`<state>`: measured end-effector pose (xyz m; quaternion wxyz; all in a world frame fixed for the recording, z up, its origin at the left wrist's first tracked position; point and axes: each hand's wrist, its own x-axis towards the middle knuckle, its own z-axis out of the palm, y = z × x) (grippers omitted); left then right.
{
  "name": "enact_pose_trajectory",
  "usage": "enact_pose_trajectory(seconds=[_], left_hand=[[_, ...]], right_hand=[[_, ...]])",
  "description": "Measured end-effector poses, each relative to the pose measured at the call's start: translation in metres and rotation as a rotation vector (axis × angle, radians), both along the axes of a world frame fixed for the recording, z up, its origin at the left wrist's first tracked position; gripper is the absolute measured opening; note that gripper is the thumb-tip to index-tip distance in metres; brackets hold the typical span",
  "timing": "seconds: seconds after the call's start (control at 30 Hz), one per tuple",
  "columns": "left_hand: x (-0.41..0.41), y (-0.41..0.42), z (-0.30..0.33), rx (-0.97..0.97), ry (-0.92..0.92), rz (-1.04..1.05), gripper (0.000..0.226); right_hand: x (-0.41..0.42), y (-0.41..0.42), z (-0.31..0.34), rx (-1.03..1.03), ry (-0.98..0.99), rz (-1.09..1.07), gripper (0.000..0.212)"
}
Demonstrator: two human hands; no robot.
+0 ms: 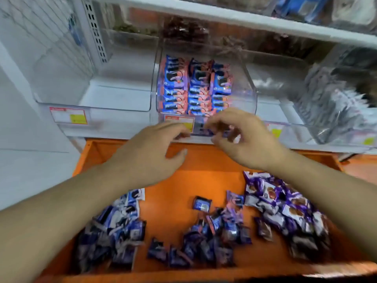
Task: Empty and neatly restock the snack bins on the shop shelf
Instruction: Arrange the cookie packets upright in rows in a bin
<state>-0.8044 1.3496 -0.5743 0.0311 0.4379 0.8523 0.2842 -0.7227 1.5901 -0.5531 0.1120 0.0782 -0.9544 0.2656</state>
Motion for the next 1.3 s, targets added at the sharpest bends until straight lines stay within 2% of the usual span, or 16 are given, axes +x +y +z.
enact_pose_trajectory(seconds=[0.07,0.23,0.33,0.53,0.63,0.77,0.83,0.97,1.1,1.2,1.3], left_hand=[[0.019,0.005,-0.035,-0.123,-0.042,-0.074,0.041],[0.051,0.01,-0.124,-0.484,-0.284,-0.178,0.045],[0.063,0.019,-0.168,-0.598,-0.397,-0.24,0.052],[0.074,0.044,-0.257,-0.638,-0.526,-0.324,0.067],[0.08,0.049,-0.283,-0.656,-0.562,-0.326,0.053],[0.075,0.045,-0.29,-0.624,-0.642,-0.261,0.038],[0.066,0.038,-0.285,-0.59,-0.745,-0.179,0.033],[0.035,0.024,-0.254,-0.426,-0.953,0.134,0.033],[0.012,0.022,-0.186,-0.14,-1.187,0.409,0.039],[0.015,0.02,-0.116,0.066,-1.295,0.418,0.031],[0.023,0.014,-0.054,0.249,-1.361,0.353,0.035]], right_hand=[[0.024,0.003,-0.032,0.071,-0.166,0.041,0.032],[0.039,0.013,-0.133,0.27,-0.663,0.062,0.04],[0.036,0.016,-0.191,0.386,-0.85,0.114,0.046],[0.024,0.023,-0.281,0.322,-0.883,0.009,0.054],[0.021,0.022,-0.306,0.29,-0.947,-0.032,0.053],[0.015,0.016,-0.319,0.254,-0.934,-0.089,0.056],[0.009,0.018,-0.311,0.134,-0.911,-0.126,0.048],[-0.008,0.029,-0.266,-0.297,-1.0,-0.285,0.042],[-0.017,0.026,-0.19,-0.488,-0.948,-0.311,0.028],[-0.007,0.02,-0.126,-0.781,-0.933,-0.283,0.036],[0.01,0.011,-0.061,-1.133,-0.862,-0.172,0.038]])
